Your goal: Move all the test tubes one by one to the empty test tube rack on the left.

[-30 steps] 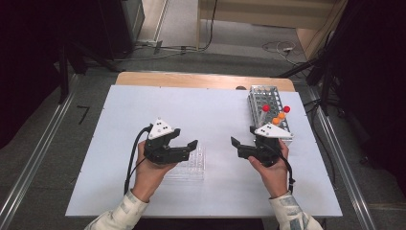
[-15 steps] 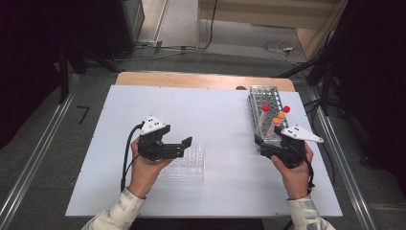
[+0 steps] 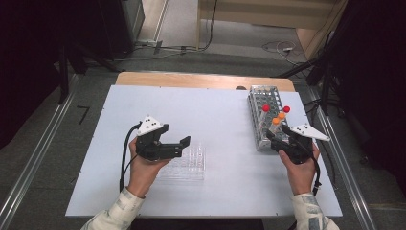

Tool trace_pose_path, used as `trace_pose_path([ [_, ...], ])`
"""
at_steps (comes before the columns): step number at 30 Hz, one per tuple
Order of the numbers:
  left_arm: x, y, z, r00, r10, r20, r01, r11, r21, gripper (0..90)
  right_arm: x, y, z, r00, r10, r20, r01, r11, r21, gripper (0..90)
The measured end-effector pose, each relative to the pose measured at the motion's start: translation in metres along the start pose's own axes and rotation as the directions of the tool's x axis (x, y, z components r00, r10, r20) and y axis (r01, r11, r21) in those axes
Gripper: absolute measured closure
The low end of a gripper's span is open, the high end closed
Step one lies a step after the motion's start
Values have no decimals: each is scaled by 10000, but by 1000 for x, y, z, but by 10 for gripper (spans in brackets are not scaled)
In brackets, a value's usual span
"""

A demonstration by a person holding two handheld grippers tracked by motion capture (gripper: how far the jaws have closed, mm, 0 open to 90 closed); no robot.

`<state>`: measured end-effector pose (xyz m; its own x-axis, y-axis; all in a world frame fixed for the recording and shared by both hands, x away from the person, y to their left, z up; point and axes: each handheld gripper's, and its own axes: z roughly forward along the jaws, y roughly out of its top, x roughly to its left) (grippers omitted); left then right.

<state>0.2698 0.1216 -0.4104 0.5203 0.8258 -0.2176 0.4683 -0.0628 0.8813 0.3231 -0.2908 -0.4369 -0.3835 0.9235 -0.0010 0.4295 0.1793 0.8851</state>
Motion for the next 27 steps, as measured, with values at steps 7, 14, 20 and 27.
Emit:
trace_pose_path([
  [7,-1,0,0,10000,35,-5,-35,10000,2,124,-4,-4,13,9999,-114,105,114,9999,-32,507],
  [14,-2,-1,0,10000,17,4,-17,10000,-2,133,-8,-6,19,9999,75,109,-74,10000,-16,623],
  [20,-3,-1,0,10000,37,7,-37,10000,-2,136,-9,-7,23,9999,106,124,-106,9999,56,651],
  [27,-2,-1,0,10000,79,-36,-79,9999,91,137,-10,-8,26,9998,185,73,-186,9997,154,696],
])
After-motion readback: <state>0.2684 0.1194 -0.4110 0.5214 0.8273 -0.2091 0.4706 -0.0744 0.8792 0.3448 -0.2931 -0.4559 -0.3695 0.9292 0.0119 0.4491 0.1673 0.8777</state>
